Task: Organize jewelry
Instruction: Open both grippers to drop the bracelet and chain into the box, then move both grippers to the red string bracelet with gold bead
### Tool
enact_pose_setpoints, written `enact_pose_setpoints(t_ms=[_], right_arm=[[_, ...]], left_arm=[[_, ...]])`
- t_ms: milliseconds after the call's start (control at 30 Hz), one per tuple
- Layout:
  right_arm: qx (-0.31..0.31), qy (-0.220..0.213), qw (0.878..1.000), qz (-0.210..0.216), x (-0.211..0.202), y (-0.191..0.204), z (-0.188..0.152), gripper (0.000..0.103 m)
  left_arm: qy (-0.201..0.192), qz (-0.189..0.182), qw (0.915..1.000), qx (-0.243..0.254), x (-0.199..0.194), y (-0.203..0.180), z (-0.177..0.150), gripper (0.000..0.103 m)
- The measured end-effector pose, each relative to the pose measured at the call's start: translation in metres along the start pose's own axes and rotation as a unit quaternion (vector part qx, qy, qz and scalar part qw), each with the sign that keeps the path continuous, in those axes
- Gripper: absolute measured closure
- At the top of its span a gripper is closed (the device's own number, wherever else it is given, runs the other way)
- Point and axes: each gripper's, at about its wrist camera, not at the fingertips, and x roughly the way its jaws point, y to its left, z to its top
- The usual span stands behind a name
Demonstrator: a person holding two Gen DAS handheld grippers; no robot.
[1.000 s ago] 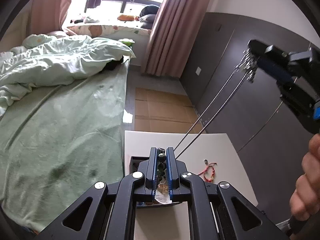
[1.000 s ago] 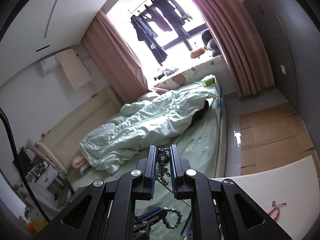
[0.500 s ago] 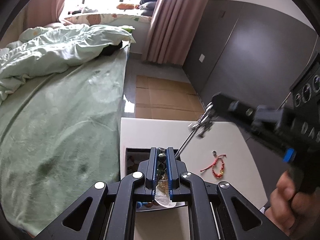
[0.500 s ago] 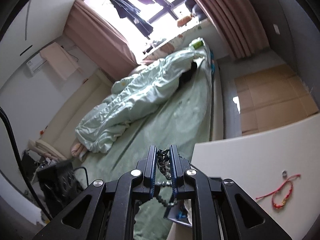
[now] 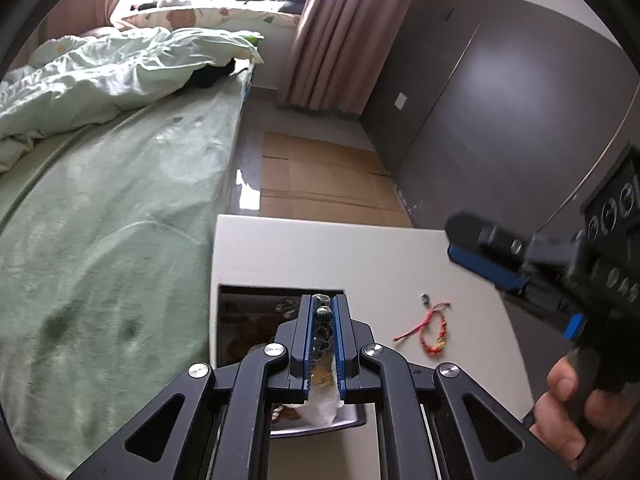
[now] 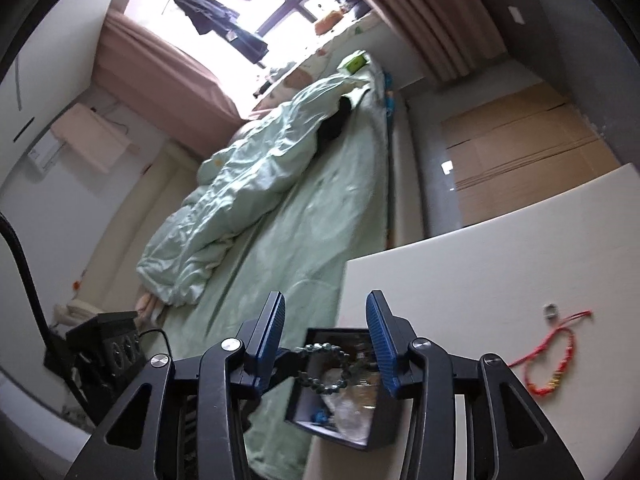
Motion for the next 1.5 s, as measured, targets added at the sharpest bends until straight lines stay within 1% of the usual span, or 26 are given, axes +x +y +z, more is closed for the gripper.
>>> enact_pose_setpoints(t_ms=[100, 133, 167, 200, 233, 267, 333, 467, 600, 667, 733, 800, 867, 933, 1033, 1100, 1133, 1167, 1233, 1367, 1500], right_arm=[[0.008, 0.005, 1.0, -0.01, -0.003, -0.008, -0.001, 0.06], [0.014, 0.01, 1.0, -0.006, -0.004, -0.012, -0.002, 0.058], [0.018, 0.011, 1.0, -0.004, -0.004, -0.014, -0.002, 0.049], [0.021, 0.01, 1.0, -0.007, -0.006, -0.016, -0.003, 0.042], [0.022, 0.006, 1.0, -0.014, -0.008, -0.016, -0.003, 0.032], [0.021, 0.003, 1.0, -0.018, -0.009, -0.016, -0.004, 0.029], [0.021, 0.001, 1.0, -0.023, -0.013, -0.015, -0.004, 0.029], [0.027, -0.011, 0.999, -0.04, -0.025, -0.015, -0.008, 0.029], [0.036, -0.014, 0.998, -0.057, -0.036, -0.024, -0.026, 0.029], [0.039, -0.015, 0.997, -0.069, -0.043, -0.028, -0.03, 0.029], [0.038, -0.029, 0.996, -0.08, -0.054, -0.03, -0.032, 0.029], [0.03, -0.042, 0.994, -0.092, -0.065, -0.029, -0.035, 0.029], [0.025, -0.044, 0.994, -0.099, -0.072, -0.031, -0.041, 0.029], [0.028, -0.04, 0.993, -0.11, -0.076, -0.037, -0.049, 0.029], [0.034, -0.04, 0.99, -0.128, -0.083, -0.046, -0.054, 0.029], [0.041, -0.043, 0.989, -0.134, -0.089, -0.052, -0.055, 0.022], [0.044, -0.05, 0.989, -0.135, -0.093, -0.056, -0.055, 0.016], [0.046, -0.053, 0.988, -0.14, -0.095, -0.059, -0.054, 0.012], [0.058, -0.052, 0.985, -0.152, -0.101, -0.069, -0.05, 0.011], [0.074, -0.064, 0.982, -0.162, -0.115, -0.091, -0.043, 0.006], [0.106, -0.067, 0.978, -0.166, -0.123, -0.119, -0.04, 0.006]], left_arm=[[0.01, 0.001, 0.9999, -0.011, 0.001, 0.001, 0.003, 0.092], [0.014, 0.0, 0.9998, -0.014, 0.002, 0.001, 0.004, 0.084], [0.017, 0.0, 0.9997, -0.016, 0.002, 0.002, 0.004, 0.066], [0.018, 0.0, 0.9997, -0.019, 0.001, 0.003, 0.004, 0.054], [0.015, 0.0, 0.9997, -0.022, -0.001, 0.004, 0.003, 0.036], [0.006, 0.002, 0.9997, -0.024, -0.006, 0.005, 0.003, 0.032], [-0.002, 0.003, 0.9996, -0.027, -0.013, 0.006, 0.001, 0.032], [0.003, 0.002, 0.9997, -0.023, -0.018, 0.003, -0.003, 0.032], [0.005, -0.001, 0.9999, -0.011, -0.022, -0.006, -0.01, 0.032], [0.008, -0.01, 0.9998, -0.012, -0.023, -0.01, -0.013, 0.032], [0.006, -0.011, 0.9999, -0.007, -0.026, -0.018, -0.015, 0.032], [0.005, -0.009, 0.9999, 0.001, -0.028, -0.027, -0.016, 0.028], [0.003, -0.009, 0.9999, 0.012, -0.028, -0.037, -0.018, 0.018], [-0.001, -0.007, 0.9997, 0.023, -0.029, -0.046, -0.02, 0.013], [0.003, -0.012, 0.9993, 0.035, -0.025, -0.061, -0.023, 0.01], [0.009, -0.015, 0.9991, 0.04, -0.022, -0.069, -0.024, 0.009], [0.013, -0.018, 0.9989, 0.041, -0.019, -0.072, -0.025, 0.009], [0.018, -0.021, 0.9988, 0.04, -0.016, -0.075, -0.025, 0.009], [0.029, -0.032, 0.9986, 0.032, -0.01, -0.08, -0.024, 0.009], [0.036, -0.04, 0.998, 0.033, -0.001, -0.093, -0.021, 0.009], [0.047, -0.048, 0.9962, 0.055, 0.012, -0.11, -0.018, 0.009]])
